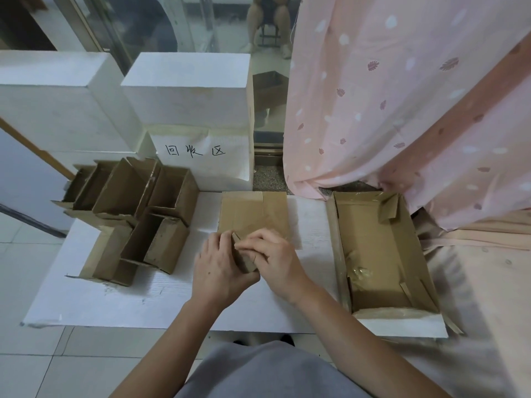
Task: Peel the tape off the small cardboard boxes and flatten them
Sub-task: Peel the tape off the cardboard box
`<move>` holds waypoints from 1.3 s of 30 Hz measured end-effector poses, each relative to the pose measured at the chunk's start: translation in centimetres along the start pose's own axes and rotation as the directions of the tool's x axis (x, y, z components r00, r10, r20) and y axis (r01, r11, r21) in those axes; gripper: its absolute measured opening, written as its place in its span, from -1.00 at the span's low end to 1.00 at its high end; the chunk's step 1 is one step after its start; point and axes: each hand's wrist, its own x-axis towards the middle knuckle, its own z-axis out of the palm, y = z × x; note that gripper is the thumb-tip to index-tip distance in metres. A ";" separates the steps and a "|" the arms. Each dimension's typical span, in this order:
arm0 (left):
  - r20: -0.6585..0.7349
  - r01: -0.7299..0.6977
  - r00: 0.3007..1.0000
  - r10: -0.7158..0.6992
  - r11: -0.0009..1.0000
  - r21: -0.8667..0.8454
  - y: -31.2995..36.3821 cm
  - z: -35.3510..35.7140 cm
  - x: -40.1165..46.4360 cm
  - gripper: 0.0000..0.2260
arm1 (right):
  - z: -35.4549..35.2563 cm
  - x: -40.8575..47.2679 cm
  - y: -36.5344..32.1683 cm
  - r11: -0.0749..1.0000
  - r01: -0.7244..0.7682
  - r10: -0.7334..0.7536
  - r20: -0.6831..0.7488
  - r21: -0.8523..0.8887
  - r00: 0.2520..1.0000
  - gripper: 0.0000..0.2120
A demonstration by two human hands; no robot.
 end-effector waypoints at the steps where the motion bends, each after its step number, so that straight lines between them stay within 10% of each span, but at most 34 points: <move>1: 0.003 0.004 1.000 -0.004 1.000 0.010 0.0 -0.1 0.0 -0.32 | 0.1 0.0 -0.1 0.999 -0.031 0.032 -0.009 0.022 0.999 -0.79; 21: -0.007 -0.003 1.000 0.004 0.998 0.059 0.4 -0.4 -1.2 -0.25 | 0.2 -1.2 0.1 0.978 -0.209 0.206 -0.237 0.015 0.949 -0.92; 33: 0.050 -0.018 0.999 0.015 0.997 0.069 0.5 0.7 -2.7 -0.25 | -2.5 -2.1 0.5 0.797 -0.552 0.544 0.104 0.245 0.832 -0.83; 39: 0.100 -0.060 0.993 0.056 0.998 0.036 1.1 1.2 -3.7 -0.23 | -2.5 -2.4 -0.4 0.813 -0.576 0.570 0.084 0.089 0.817 -0.91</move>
